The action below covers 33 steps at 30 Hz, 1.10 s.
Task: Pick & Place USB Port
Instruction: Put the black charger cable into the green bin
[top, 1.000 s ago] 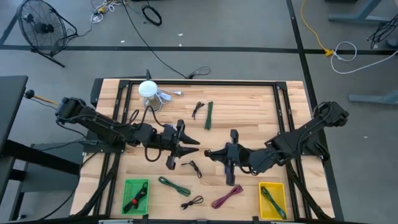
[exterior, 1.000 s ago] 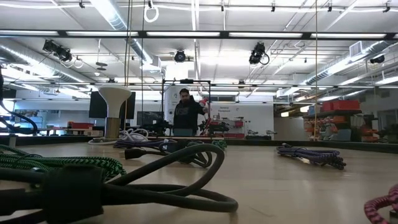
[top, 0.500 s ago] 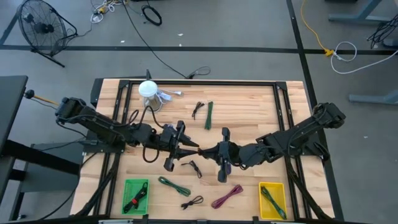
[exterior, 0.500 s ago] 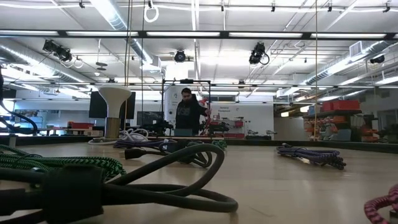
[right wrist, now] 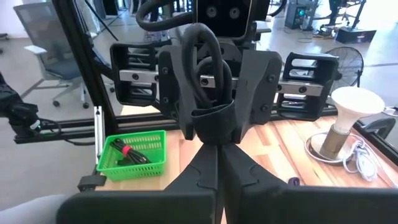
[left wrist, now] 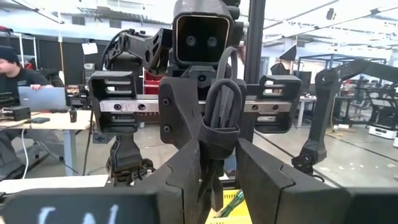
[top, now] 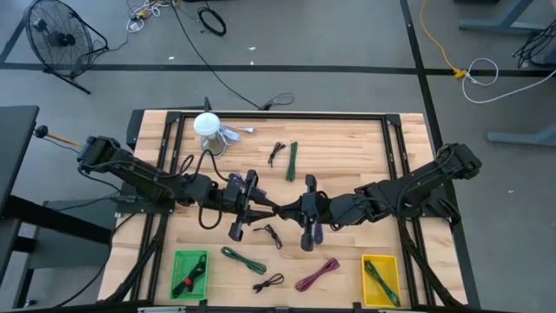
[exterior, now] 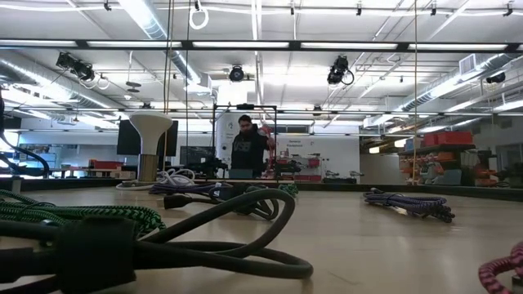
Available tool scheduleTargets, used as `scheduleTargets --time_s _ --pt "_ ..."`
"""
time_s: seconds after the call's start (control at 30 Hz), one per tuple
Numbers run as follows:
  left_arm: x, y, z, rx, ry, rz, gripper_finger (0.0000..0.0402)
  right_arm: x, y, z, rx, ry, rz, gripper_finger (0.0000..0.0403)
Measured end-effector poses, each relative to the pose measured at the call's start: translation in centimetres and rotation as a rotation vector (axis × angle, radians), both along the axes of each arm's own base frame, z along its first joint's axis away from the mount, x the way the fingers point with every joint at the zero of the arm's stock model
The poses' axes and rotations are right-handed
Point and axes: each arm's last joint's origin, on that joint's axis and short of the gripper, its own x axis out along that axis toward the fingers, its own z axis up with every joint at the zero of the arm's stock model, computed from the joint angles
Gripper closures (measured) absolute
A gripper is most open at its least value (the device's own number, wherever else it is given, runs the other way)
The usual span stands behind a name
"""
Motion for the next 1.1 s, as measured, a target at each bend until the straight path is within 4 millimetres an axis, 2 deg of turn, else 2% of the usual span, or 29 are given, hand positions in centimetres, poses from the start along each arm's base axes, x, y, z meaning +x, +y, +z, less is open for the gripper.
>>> scheduleTargets --time_s 0.2,0.37,0.87,1.1 --pt "0.0 0.0 -0.1 0.006 0.010 0.002 0.0306 0.6 0.0 -0.5 0.004 0.003 0.010 0.0403" --pt "0.0 0.0 -0.2 0.016 0.025 0.006 0.0375 0.7 -0.1 -0.6 0.001 0.008 0.011 0.0403" --pt "0.1 0.1 -0.4 0.025 0.037 0.059 0.0375 0.6 0.0 -1.1 -0.054 0.053 0.018 0.0322" --pt "0.0 -0.3 -0.7 0.033 0.084 0.088 0.0376 0.1 0.0 -1.1 -0.049 0.088 0.057 0.0263"
